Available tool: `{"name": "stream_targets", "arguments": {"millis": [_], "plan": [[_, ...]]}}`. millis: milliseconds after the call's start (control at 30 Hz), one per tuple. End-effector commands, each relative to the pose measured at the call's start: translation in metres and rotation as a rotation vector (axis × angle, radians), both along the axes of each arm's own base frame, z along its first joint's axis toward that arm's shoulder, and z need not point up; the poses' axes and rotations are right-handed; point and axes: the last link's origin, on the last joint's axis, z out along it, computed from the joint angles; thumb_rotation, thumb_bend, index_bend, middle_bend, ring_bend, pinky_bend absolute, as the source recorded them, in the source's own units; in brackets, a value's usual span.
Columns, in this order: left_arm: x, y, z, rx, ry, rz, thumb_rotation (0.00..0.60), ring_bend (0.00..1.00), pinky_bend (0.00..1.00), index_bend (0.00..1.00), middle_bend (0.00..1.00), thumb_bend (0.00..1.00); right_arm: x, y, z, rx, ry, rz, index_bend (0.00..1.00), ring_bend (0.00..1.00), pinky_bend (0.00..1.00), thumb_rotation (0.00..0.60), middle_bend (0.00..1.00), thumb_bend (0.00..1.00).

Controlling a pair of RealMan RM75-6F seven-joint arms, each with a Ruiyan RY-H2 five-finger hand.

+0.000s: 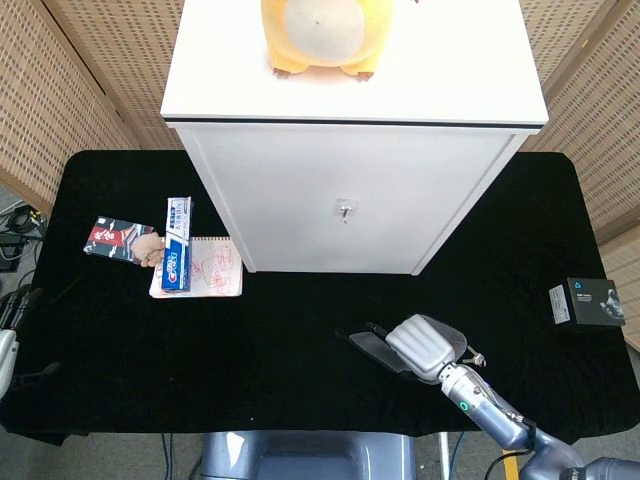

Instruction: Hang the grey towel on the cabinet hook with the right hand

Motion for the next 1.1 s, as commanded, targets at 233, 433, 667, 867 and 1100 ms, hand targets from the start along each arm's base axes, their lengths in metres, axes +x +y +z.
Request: {"name": "stream_targets", "arguments": {"millis": [233, 433, 667, 867, 1100], "plan": [[0.000, 0.001, -0.004, -0.014, 0.007, 0.002, 0.600, 0.00, 0.00, 0.00, 0.00, 0.00, 0.018, -0.003, -0.030, 0.042, 0.072, -0.028, 0.22, 0.97, 1.00, 0.600, 0.98, 0.12], [0.000, 0.001, -0.004, -0.014, 0.006, 0.000, 0.600, 0.00, 0.00, 0.00, 0.00, 0.00, 0.014, -0.002, -0.041, 0.037, 0.120, -0.058, 0.23, 0.97, 1.00, 0.600, 0.98, 0.13], [0.000, 0.001, -0.004, -0.016, 0.003, 0.000, 0.600, 0.00, 0.00, 0.00, 0.00, 0.00, 0.008, -0.003, -0.052, 0.018, 0.179, -0.093, 0.23, 0.97, 1.00, 0.600, 0.98, 0.14], [0.000, 0.000, -0.004, -0.016, 0.000, -0.001, 0.600, 0.00, 0.00, 0.00, 0.00, 0.00, 0.005, -0.006, -0.059, -0.012, 0.203, -0.110, 0.24, 0.97, 1.00, 0.600, 0.98, 0.17], [0.000, 0.001, -0.004, -0.019, -0.001, -0.001, 0.600, 0.00, 0.00, 0.00, 0.00, 0.00, -0.003, -0.006, -0.067, -0.020, 0.231, -0.148, 0.25, 0.97, 1.00, 0.600, 0.98, 0.18]]}}
